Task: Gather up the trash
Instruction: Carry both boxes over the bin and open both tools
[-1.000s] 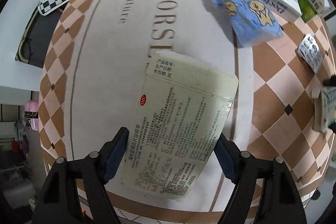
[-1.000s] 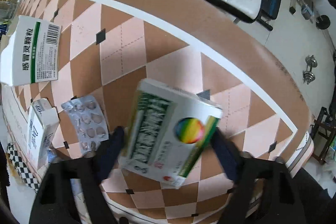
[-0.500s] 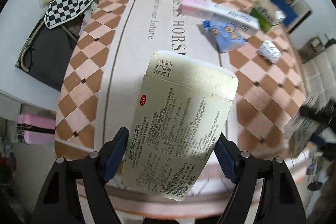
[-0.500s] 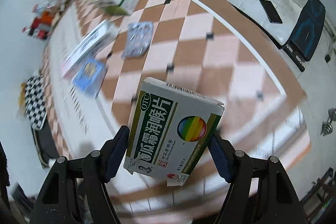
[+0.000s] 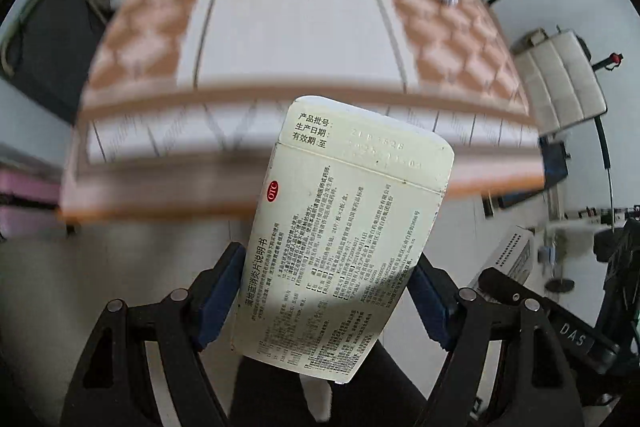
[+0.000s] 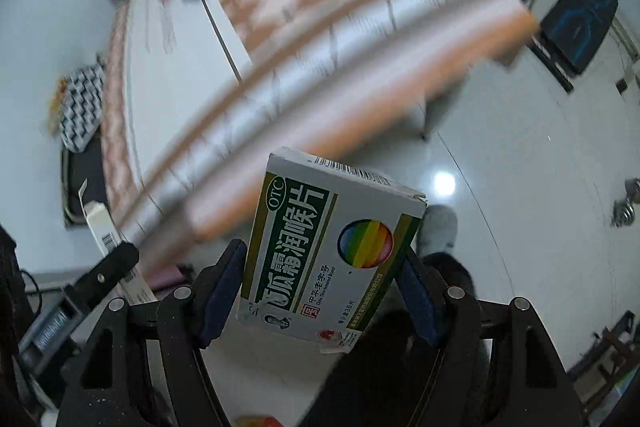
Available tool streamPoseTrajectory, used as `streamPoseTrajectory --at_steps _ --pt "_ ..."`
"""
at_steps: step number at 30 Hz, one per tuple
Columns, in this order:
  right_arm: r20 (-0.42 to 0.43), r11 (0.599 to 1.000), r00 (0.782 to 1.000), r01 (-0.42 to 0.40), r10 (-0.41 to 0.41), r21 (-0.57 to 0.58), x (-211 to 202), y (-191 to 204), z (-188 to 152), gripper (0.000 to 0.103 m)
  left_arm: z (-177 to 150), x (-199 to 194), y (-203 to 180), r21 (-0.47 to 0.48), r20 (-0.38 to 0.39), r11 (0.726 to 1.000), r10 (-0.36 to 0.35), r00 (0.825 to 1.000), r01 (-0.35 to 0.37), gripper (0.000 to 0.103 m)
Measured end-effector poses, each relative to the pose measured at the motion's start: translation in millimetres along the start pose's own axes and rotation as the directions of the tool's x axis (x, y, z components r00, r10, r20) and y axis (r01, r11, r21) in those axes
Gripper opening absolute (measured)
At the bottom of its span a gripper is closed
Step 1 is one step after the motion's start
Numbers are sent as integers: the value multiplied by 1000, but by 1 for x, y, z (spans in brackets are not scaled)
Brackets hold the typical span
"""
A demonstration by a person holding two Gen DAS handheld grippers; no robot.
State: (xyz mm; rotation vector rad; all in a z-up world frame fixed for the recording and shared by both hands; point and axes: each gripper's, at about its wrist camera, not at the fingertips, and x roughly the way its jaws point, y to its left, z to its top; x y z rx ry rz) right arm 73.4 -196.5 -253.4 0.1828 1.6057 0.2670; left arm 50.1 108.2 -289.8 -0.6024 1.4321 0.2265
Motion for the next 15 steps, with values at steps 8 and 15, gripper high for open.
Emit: streamPoseTrajectory --at_steps 8,15 --pt "-140 994 986 95 -88 45 83 -68 -54 75 -45 110 8 -28 -136 999 27 990 -31 77" --pt "-213 991 970 127 -118 33 189 -105 -59 75 -48 228 25 -94 -205 995 2 979 -22 77"
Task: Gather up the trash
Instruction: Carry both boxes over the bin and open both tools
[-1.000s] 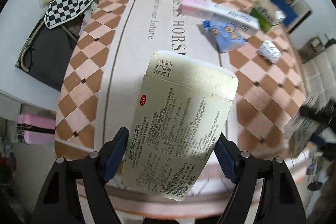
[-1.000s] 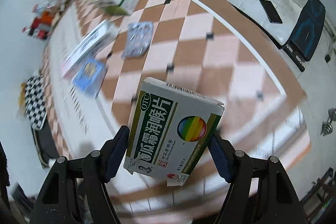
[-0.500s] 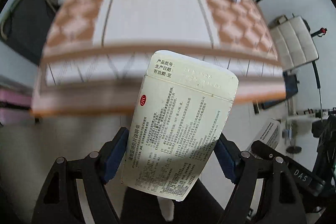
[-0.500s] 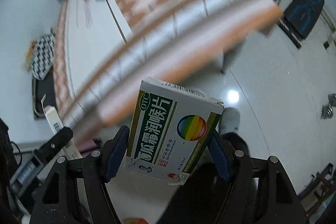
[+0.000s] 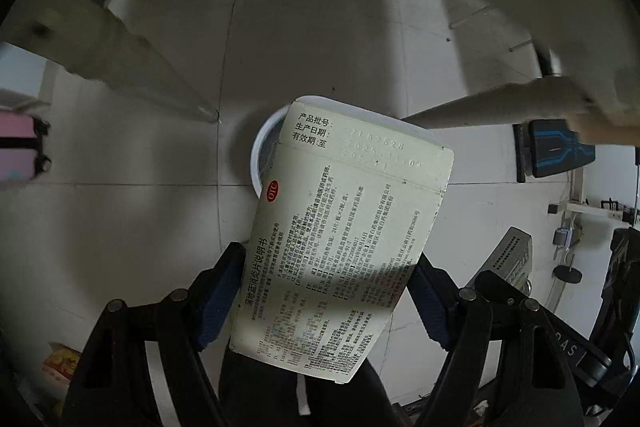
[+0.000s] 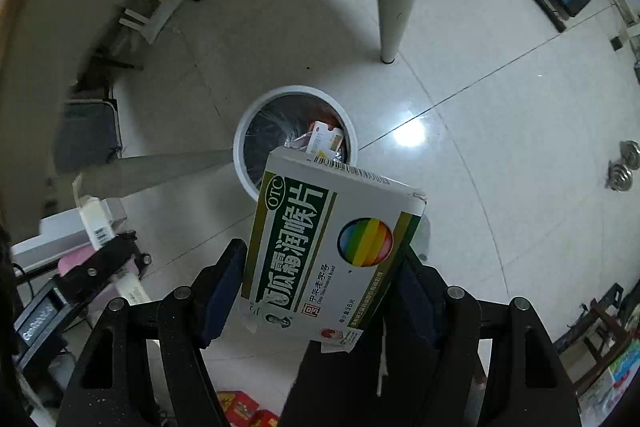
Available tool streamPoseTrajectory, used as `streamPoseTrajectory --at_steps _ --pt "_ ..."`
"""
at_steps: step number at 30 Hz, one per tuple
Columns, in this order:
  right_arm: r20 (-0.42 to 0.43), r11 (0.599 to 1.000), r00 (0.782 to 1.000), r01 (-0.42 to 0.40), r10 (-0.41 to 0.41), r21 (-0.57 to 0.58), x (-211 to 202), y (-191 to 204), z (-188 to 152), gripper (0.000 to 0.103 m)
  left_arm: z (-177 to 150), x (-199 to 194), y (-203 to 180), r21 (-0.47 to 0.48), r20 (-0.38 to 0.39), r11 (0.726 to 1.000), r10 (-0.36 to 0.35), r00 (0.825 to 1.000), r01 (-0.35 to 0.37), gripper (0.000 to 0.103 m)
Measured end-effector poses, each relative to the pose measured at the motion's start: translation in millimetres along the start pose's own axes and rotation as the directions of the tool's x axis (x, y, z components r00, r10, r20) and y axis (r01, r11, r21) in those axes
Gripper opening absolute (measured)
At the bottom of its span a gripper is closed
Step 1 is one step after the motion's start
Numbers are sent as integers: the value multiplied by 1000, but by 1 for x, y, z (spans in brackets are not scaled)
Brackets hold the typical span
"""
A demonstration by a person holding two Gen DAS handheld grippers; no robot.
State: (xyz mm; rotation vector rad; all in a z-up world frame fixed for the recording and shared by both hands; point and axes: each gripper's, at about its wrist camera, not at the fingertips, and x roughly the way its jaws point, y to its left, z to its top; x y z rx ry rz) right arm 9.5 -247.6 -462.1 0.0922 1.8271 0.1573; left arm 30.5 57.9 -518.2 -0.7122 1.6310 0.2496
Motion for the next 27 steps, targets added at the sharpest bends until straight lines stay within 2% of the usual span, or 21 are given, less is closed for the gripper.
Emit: streamPoseTrajectory --at_steps 4,7,11,15,16,18,21,23,24,25,27 --pt "-21 1000 1000 -4 4 -1 55 -1 23 75 17 54 8 -37 -39 998 -44 998 43 77" --pt "-47 1000 999 -12 12 -6 90 2 39 75 33 86 10 -29 -65 996 -84 994 82 77" --pt "-42 1000 999 0 0 -5 128 7 64 75 49 117 16 -51 -106 986 -165 981 160 77" --pt "-54 1000 999 7 -8 -17 155 6 79 75 56 125 25 -107 -137 969 -236 962 222 78" --pt "-53 1000 998 14 -15 -18 159 5 82 75 57 124 28 -114 -140 967 -243 960 229 81" --pt "-66 1000 998 1 -2 -23 168 6 86 75 57 123 32 -119 -148 965 -250 957 233 98" --pt "-86 999 996 -23 19 -44 177 9 91 76 56 119 39 -126 -145 966 -242 959 225 98" --pt "-99 998 994 -43 38 -54 182 10 93 84 54 116 44 -128 -137 970 -222 965 205 98" --pt "-109 997 993 -53 47 -54 185 11 93 98 51 113 49 -131 -133 972 -212 968 194 98" --pt "-112 996 992 -66 59 -52 185 11 93 102 49 111 52 -135 -128 973 -204 970 187 98" --pt "-112 995 991 -78 71 -59 184 13 90 102 43 106 57 -131 -120 977 -183 976 167 98"
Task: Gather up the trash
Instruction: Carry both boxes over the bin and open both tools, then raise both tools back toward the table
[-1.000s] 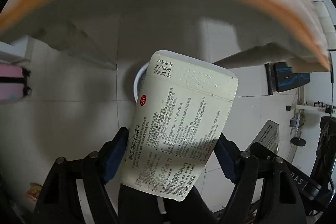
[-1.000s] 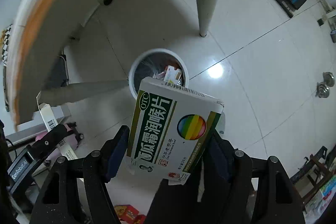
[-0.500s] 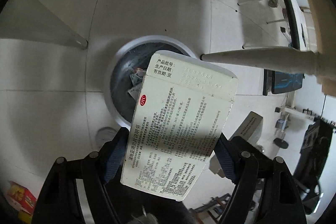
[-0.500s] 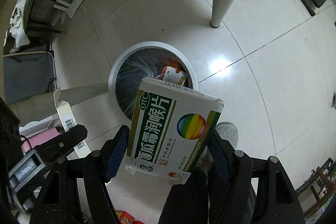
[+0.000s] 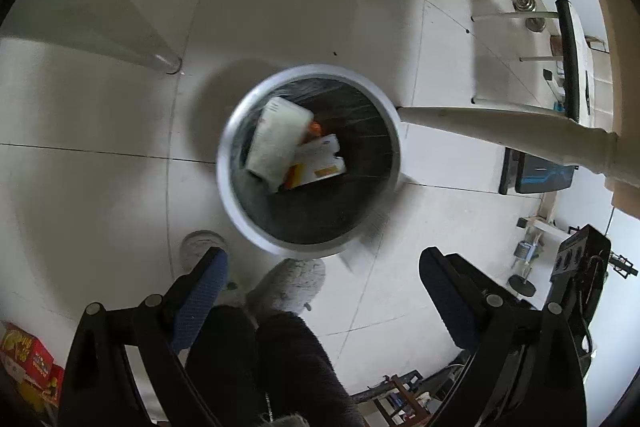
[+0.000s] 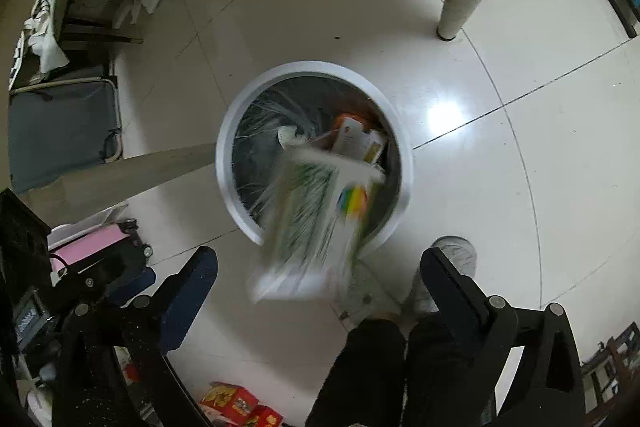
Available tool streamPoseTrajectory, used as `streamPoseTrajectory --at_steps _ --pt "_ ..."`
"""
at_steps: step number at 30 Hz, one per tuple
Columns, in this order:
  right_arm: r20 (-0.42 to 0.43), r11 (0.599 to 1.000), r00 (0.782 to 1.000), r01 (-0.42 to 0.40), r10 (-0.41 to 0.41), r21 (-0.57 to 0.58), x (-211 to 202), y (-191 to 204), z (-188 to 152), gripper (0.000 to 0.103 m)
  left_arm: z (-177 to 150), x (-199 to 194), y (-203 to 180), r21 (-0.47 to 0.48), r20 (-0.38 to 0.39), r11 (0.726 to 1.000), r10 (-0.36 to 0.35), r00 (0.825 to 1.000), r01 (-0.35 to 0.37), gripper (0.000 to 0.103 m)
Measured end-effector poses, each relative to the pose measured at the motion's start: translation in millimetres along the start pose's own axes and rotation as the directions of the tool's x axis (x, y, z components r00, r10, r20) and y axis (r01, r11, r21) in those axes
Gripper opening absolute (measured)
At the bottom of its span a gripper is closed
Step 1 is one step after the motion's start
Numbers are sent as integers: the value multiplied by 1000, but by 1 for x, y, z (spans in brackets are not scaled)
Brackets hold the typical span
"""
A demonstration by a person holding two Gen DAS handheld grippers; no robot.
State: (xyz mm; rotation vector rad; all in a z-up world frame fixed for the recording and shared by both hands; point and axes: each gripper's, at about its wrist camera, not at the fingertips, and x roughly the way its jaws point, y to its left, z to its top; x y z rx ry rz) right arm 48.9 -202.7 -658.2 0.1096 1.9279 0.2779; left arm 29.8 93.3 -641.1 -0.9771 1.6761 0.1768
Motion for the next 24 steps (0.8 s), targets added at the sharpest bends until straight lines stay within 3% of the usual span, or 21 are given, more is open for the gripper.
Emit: streamPoseTrajectory --at_steps 4,8,16,24 --pt "3 997 998 65 -65 -41 -6 8 -6 102 -17 -12 -1 38 58 991 125 990 -127 98" --pt "35 979 985 174 -171 -105 -23 21 -18 102 -38 -27 -5 81 103 966 236 966 -245 98" --pt "99 947 961 273 -259 -166 -85 48 -49 102 -77 -80 -25 103 131 953 269 954 -283 98" --pt "129 936 957 281 -258 -214 -180 79 -95 102 -111 -162 -56 144 189 948 254 949 -283 98"
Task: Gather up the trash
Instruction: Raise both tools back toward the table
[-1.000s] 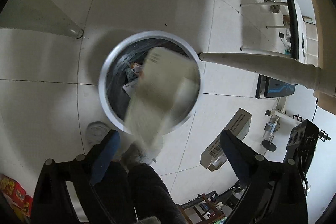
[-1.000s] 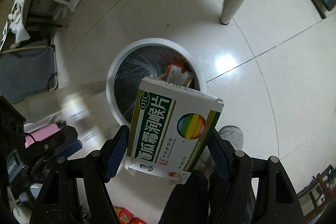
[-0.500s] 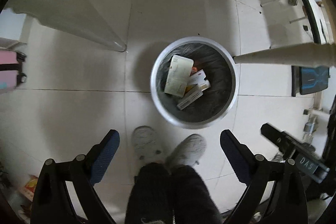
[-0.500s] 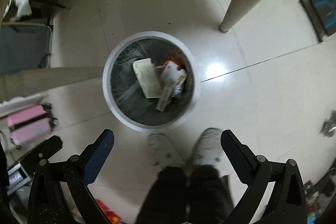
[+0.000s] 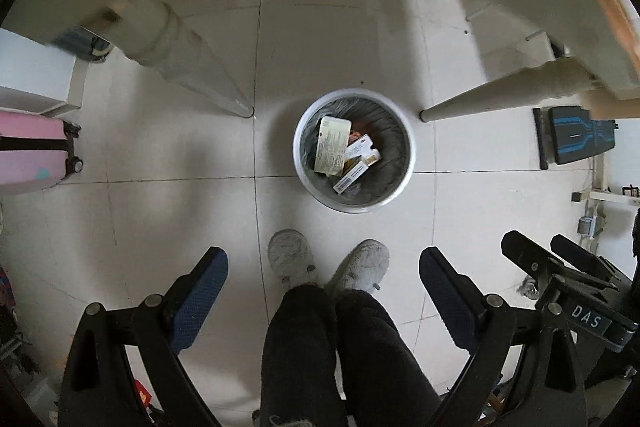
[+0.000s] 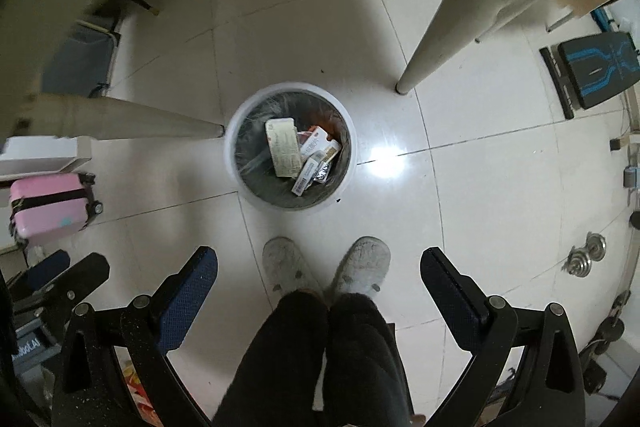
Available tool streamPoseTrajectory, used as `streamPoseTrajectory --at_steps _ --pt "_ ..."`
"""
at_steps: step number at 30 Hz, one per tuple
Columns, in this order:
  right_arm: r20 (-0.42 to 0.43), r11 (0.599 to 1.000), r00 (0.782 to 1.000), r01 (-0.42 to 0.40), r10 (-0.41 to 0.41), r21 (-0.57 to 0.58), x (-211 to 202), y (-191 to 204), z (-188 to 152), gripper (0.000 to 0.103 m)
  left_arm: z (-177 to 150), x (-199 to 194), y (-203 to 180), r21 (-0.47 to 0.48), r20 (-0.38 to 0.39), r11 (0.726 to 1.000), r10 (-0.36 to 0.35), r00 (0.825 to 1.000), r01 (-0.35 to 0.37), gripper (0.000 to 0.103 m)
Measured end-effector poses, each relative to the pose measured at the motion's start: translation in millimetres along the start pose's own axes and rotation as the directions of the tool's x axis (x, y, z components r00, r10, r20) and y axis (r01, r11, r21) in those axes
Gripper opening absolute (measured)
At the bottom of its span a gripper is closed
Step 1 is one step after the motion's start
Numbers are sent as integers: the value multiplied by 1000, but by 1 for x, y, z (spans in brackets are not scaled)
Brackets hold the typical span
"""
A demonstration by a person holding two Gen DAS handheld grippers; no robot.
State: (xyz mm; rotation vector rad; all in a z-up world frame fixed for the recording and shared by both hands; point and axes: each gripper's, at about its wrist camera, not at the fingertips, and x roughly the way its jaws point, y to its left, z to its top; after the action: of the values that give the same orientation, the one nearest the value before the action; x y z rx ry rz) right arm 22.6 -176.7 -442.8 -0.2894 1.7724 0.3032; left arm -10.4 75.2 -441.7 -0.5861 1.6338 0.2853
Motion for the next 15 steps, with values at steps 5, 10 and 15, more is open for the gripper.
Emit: streamPoseTrajectory --at_steps 5,10,15 --pt "38 1000 999 -21 21 6 -81 14 -15 102 -5 -57 1 16 52 1000 -12 999 11 98" --pt "104 995 991 -86 81 46 -154 27 -18 102 4 -116 2 20 138 1000 8 990 -11 98" --pt "171 985 976 -149 133 83 -216 31 3 102 32 -156 -5 -18 202 1000 25 979 -21 98"
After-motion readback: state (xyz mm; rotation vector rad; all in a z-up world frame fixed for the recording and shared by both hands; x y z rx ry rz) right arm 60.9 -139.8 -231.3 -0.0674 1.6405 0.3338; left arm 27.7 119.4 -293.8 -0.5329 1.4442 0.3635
